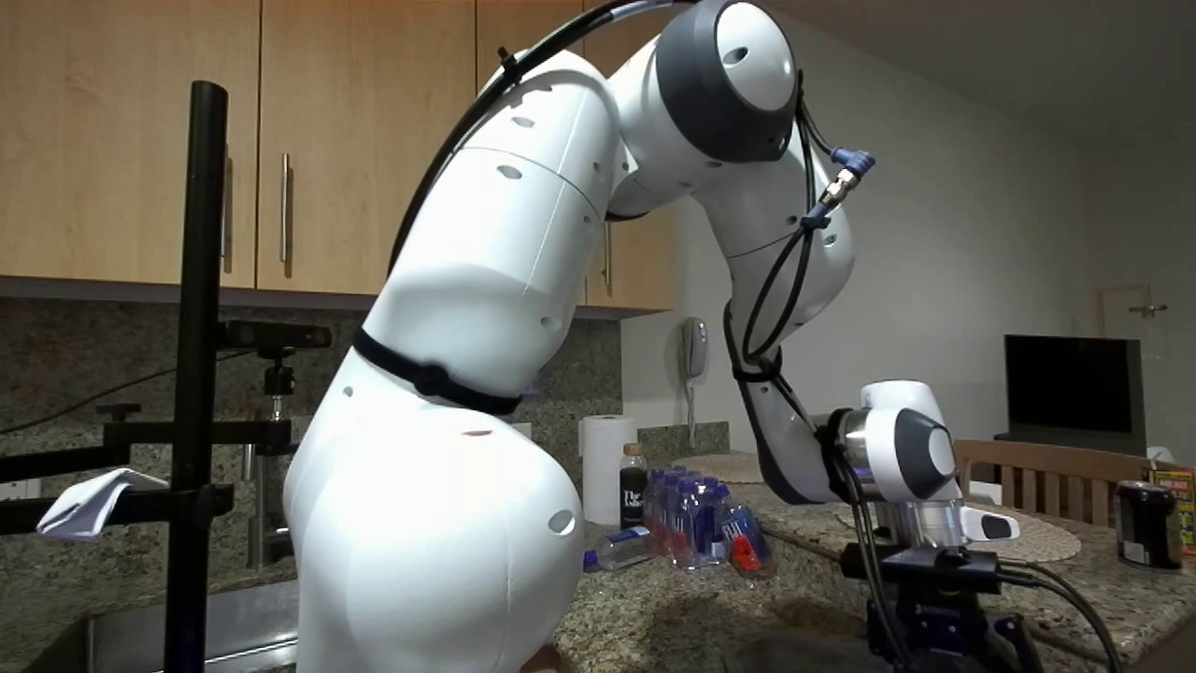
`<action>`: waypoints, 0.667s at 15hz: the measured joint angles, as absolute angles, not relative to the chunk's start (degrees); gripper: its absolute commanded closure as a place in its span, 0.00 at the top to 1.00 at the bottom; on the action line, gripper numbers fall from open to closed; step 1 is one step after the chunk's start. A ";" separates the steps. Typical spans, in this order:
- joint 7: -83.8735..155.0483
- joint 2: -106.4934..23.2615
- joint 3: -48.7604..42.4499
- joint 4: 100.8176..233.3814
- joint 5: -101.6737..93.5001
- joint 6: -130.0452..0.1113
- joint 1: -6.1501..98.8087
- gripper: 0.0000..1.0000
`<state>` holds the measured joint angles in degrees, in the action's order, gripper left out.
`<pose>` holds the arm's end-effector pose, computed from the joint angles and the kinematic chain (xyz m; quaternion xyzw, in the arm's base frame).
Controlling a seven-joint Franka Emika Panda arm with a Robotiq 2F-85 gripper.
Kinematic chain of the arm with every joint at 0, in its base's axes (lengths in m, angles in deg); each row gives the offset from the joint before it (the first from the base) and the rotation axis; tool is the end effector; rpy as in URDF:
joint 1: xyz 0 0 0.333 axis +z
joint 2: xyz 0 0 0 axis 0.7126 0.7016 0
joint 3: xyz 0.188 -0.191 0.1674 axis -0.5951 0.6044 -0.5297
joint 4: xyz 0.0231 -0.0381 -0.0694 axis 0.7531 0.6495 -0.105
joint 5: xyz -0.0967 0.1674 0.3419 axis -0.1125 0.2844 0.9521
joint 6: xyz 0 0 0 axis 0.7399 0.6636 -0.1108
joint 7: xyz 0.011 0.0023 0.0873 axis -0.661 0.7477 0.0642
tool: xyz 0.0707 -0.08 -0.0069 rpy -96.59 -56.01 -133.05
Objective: Unfold the cloth on the counter
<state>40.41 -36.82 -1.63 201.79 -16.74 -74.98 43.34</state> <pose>0.5388 -0.0703 0.2022 0.9938 0.0519 -0.0397 0.0896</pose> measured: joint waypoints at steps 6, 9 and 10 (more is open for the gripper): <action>38.06 -38.34 -1.59 200.62 -16.59 -74.90 43.75 1.00; 32.46 -39.71 -1.03 200.53 -16.75 -74.90 45.23 1.00; 30.03 -40.26 -0.65 200.52 -16.91 -74.86 46.01 1.00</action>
<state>30.03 -40.26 -0.65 200.52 -16.91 -74.86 46.01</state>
